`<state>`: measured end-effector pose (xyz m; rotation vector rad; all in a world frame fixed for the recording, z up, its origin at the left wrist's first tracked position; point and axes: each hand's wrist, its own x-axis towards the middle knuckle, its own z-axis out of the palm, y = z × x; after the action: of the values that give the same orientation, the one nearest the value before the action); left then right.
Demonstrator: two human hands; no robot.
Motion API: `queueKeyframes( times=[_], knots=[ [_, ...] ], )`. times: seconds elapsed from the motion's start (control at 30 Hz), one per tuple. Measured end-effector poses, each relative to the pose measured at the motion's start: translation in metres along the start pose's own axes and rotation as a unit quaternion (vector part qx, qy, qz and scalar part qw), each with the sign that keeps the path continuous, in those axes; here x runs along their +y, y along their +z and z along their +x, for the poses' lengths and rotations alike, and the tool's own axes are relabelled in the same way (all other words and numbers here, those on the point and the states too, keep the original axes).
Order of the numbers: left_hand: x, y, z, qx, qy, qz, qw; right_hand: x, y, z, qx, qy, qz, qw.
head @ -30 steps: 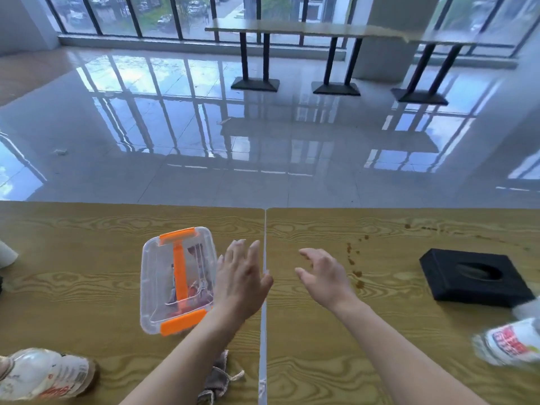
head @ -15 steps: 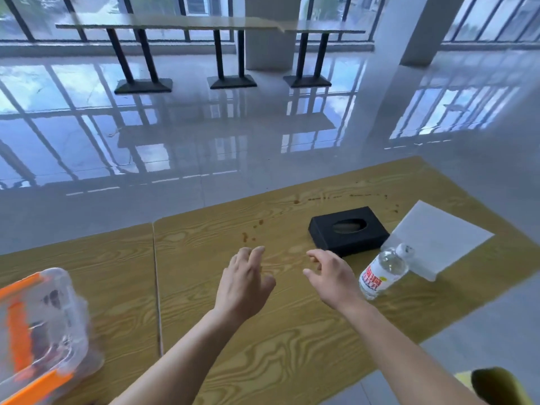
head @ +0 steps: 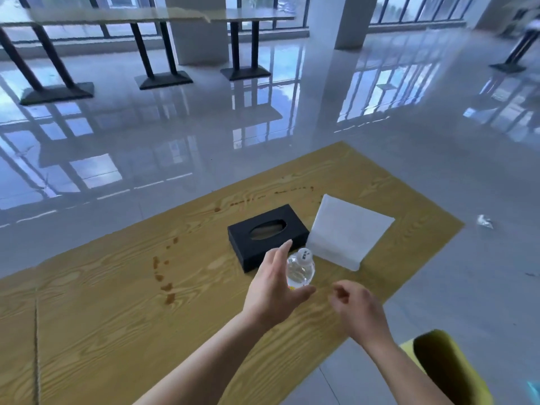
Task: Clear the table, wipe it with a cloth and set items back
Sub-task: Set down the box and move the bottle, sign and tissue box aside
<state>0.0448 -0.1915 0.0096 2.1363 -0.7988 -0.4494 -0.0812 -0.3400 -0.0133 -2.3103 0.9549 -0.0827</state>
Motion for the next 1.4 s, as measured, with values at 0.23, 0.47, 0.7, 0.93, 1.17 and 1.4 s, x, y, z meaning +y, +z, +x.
queueKeyframes(
  times=[0.23, 0.47, 0.7, 0.93, 1.17, 1.4],
  knots=[
    [0.012, 0.023, 0.019, 0.031, -0.034, -0.005, 0.999, 0.005, -0.058, 0.079, 0.186, -0.108, -0.063, 0.975],
    [0.011, 0.031, 0.023, 0.051, -0.065, -0.007, 0.997, -0.007, -0.076, 0.132, 0.165, -0.164, -0.241, 0.942],
    [0.007, 0.029, 0.028, 0.055, -0.077, -0.018, 0.995, -0.004, -0.070, 0.140, 0.136, -0.129, -0.261, 0.947],
    [0.002, 0.013, 0.022, 0.070, -0.094, -0.016, 0.993, -0.009, -0.082, 0.146, 0.146, -0.131, -0.257, 0.946],
    [-0.012, -0.016, 0.010, 0.112, -0.098, -0.004, 0.989, -0.029, -0.086, 0.124, 0.144, -0.134, -0.223, 0.955],
    [-0.032, -0.059, -0.013, 0.163, -0.102, 0.003, 0.981, -0.090, -0.093, 0.090, 0.169, -0.177, -0.201, 0.949]
  ],
)
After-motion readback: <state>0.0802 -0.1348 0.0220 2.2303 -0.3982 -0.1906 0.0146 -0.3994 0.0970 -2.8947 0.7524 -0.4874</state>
